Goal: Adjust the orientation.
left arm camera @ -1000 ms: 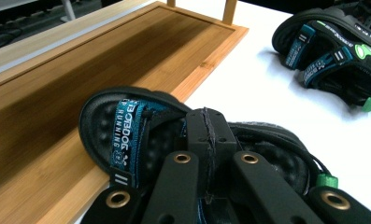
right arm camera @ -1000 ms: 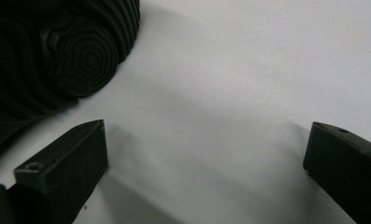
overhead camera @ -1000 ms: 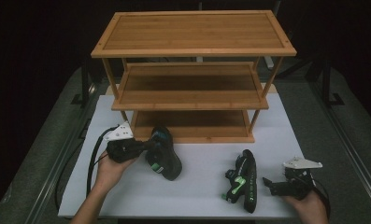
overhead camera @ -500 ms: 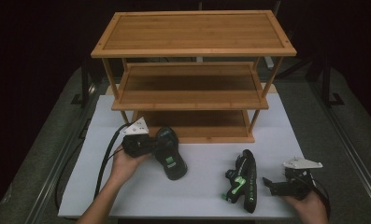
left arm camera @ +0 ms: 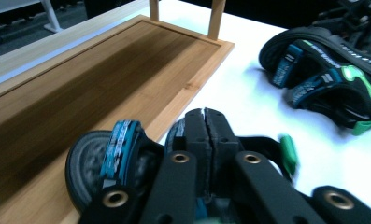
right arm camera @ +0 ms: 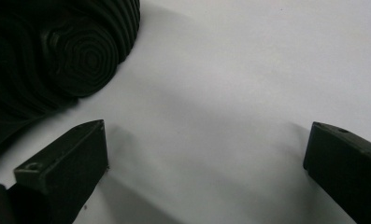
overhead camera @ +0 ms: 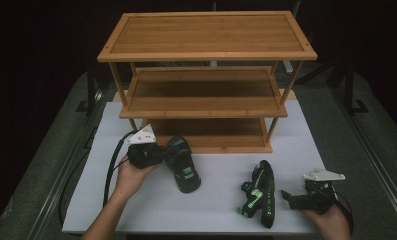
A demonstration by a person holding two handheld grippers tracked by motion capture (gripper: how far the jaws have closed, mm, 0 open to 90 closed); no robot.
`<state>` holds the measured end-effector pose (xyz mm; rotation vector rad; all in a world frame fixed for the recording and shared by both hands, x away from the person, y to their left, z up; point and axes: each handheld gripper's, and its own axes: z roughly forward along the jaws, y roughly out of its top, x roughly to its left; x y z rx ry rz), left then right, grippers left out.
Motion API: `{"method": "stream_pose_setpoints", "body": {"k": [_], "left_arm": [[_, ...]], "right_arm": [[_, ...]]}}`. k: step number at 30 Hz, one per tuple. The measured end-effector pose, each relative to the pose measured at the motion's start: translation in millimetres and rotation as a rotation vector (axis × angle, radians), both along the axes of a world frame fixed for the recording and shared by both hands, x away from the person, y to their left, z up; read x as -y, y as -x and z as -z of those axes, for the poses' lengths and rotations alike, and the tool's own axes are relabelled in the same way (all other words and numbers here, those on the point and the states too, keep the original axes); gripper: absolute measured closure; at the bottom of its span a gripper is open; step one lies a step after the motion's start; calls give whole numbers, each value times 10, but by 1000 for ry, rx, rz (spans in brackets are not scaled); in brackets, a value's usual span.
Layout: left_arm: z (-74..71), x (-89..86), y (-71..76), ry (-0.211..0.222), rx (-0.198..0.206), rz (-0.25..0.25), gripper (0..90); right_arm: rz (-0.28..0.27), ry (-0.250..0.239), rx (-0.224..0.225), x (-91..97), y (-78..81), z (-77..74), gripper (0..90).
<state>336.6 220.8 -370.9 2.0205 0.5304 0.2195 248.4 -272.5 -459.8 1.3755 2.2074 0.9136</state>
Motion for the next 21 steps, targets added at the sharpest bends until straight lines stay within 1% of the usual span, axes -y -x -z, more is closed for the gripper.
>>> {"method": "stream_pose_setpoints", "body": {"k": [3,4,6,7,8,10,11,12,16,18,21], "left_arm": [[-11,-11,38,-4,-11,11,857],[-12,-8,59,1,-19,16,841],[-12,-4,100,3,-32,27,770],[-5,4,117,5,-40,36,770],[2,15,131,2,-53,44,720],[25,40,167,3,-65,56,626],[37,54,187,12,-78,68,606],[47,79,211,12,-84,83,584],[66,186,260,-18,-86,113,546],[84,244,263,-19,-94,121,531],[133,342,259,-50,-105,129,523]], "right_arm": [[0,0,0,0,0,0,0],[0,0,0,0,0,0,0],[0,0,0,0,0,0,0],[0,0,0,0,0,0,0],[0,0,0,0,0,0,0],[0,0,0,0,0,0,0],[0,0,0,0,0,0,0],[0,0,0,0,0,0,0],[0,0,0,0,0,0,0],[0,0,0,0,0,0,0],[0,0,0,0,0,0,0]]}}
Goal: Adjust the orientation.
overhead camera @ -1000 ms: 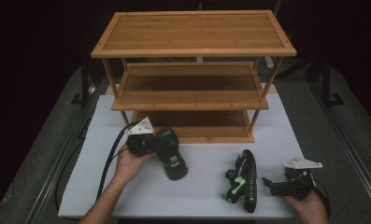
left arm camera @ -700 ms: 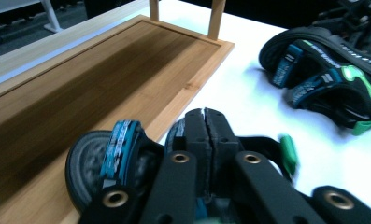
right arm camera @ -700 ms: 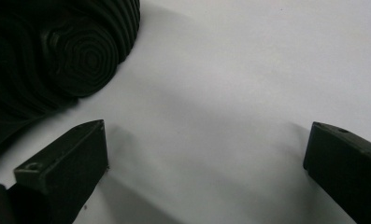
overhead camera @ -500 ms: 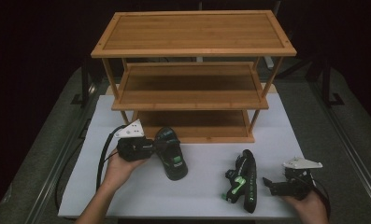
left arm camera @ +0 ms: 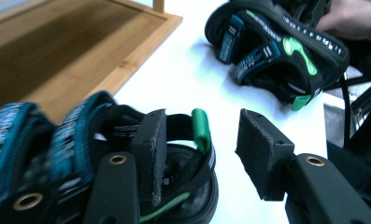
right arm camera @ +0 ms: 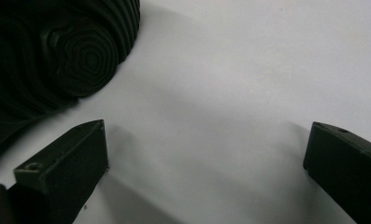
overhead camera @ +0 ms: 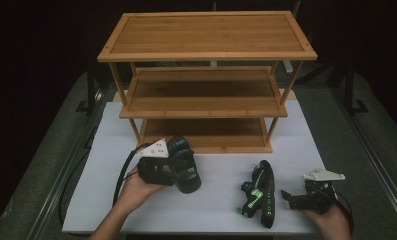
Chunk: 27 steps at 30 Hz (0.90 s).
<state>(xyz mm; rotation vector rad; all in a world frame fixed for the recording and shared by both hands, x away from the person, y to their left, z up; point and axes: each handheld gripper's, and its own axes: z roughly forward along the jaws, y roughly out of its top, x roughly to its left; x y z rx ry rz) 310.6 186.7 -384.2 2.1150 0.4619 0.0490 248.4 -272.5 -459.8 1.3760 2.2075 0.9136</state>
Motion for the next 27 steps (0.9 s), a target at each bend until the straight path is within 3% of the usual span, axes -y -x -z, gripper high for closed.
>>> {"method": "stream_pose_setpoints", "body": {"k": [4,5,7,10,14,21,27], "left_arm": [[71,100,-24,-31,-11,14,556],[85,113,-25,-38,-13,22,670],[100,129,-30,-58,0,22,781],[100,117,-41,-59,-2,29,838],[79,98,-21,-67,3,36,848],[38,6,147,-88,6,102,847],[43,-161,270,-61,-22,116,846]], "right_arm": [[0,0,0,0,0,0,0],[0,0,0,0,0,0,0],[0,0,0,0,1,0,0],[0,0,1,0,1,0,0],[0,0,0,1,1,0,0],[0,0,0,0,1,0,0],[0,0,-1,0,1,-1,0]]}}
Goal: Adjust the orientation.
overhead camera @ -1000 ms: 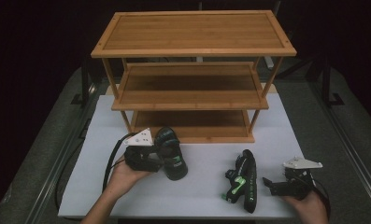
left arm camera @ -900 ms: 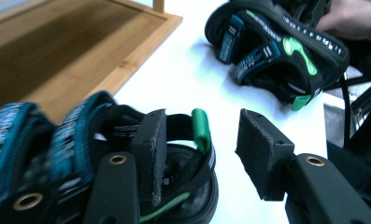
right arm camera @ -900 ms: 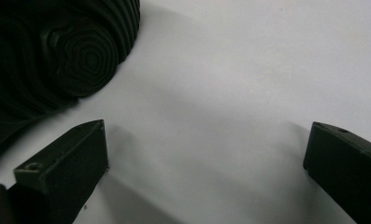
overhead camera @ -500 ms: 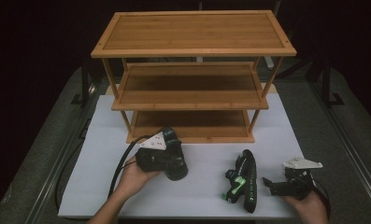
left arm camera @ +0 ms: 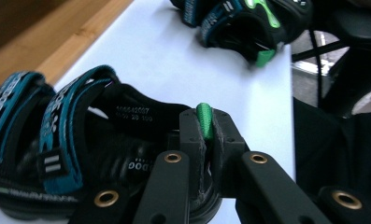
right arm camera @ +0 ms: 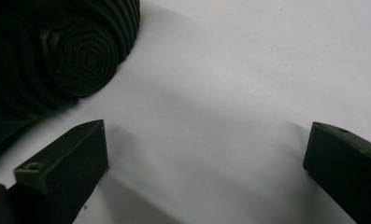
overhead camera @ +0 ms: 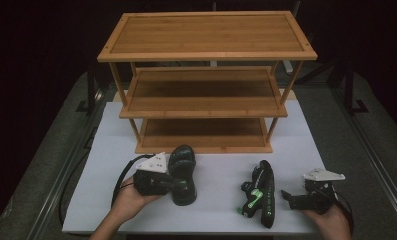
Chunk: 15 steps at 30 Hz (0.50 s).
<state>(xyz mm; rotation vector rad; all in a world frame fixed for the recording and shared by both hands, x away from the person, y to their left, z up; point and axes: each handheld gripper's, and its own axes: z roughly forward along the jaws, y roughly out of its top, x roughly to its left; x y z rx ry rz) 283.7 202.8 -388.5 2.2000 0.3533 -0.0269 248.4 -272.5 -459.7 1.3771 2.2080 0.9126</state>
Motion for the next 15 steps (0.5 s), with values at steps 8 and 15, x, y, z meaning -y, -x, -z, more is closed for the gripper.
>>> {"method": "stream_pose_setpoints", "body": {"k": [8,15], "left_arm": [[-23,-137,85,-3,-11,12,842],[-12,-96,90,25,-13,21,802]], "right_arm": [[0,0,-1,0,0,0,0],[0,0,0,0,0,0,0]]}}
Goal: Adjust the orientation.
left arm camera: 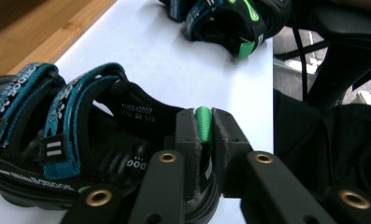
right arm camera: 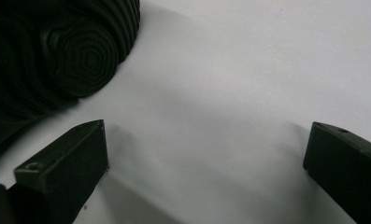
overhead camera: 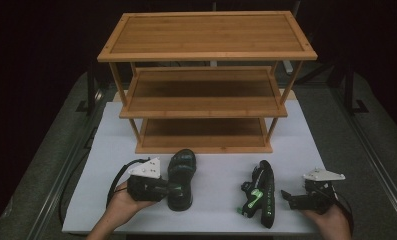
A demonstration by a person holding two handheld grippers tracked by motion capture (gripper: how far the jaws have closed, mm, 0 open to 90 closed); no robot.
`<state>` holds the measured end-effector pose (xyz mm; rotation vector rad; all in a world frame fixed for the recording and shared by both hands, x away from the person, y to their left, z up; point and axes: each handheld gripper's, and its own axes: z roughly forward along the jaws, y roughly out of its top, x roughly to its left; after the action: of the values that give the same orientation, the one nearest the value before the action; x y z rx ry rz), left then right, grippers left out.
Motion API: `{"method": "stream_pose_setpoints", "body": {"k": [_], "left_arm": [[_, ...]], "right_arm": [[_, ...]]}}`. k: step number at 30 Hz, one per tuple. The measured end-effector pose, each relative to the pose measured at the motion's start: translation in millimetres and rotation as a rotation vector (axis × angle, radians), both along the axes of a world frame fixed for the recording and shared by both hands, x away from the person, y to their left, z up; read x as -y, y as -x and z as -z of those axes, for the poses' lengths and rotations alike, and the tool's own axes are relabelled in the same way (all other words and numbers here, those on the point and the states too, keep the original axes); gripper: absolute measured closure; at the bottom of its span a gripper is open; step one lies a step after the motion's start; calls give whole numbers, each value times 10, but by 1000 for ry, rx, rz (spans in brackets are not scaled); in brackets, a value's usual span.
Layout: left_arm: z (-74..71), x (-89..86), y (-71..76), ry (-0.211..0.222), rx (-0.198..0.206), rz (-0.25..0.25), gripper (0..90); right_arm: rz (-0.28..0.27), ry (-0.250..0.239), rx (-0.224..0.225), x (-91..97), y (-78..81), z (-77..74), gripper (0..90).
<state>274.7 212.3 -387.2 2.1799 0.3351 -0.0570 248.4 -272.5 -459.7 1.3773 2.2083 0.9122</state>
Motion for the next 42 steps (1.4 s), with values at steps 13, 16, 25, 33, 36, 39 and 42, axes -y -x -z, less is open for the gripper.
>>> {"method": "stream_pose_setpoints", "body": {"k": [13,16,25,33,36,39,42], "left_arm": [[-56,-374,66,-11,15,-146,486],[-41,-489,83,-29,22,-199,404],[128,-977,119,-125,50,-374,299],[218,-1151,86,-165,60,-459,229],[263,-1167,74,-175,48,-488,175],[339,-1171,67,-231,51,-513,120],[430,-1189,41,-279,42,-537,63]], "right_arm": [[0,0,0,0,0,0,0],[0,0,0,0,-1,0,0],[0,0,-1,-1,-1,0,0],[0,0,-3,-1,-3,-2,0],[0,-1,-1,1,-1,-1,0],[-1,-5,-2,5,-3,-2,0],[-1,-11,-2,13,-5,-4,0]]}}
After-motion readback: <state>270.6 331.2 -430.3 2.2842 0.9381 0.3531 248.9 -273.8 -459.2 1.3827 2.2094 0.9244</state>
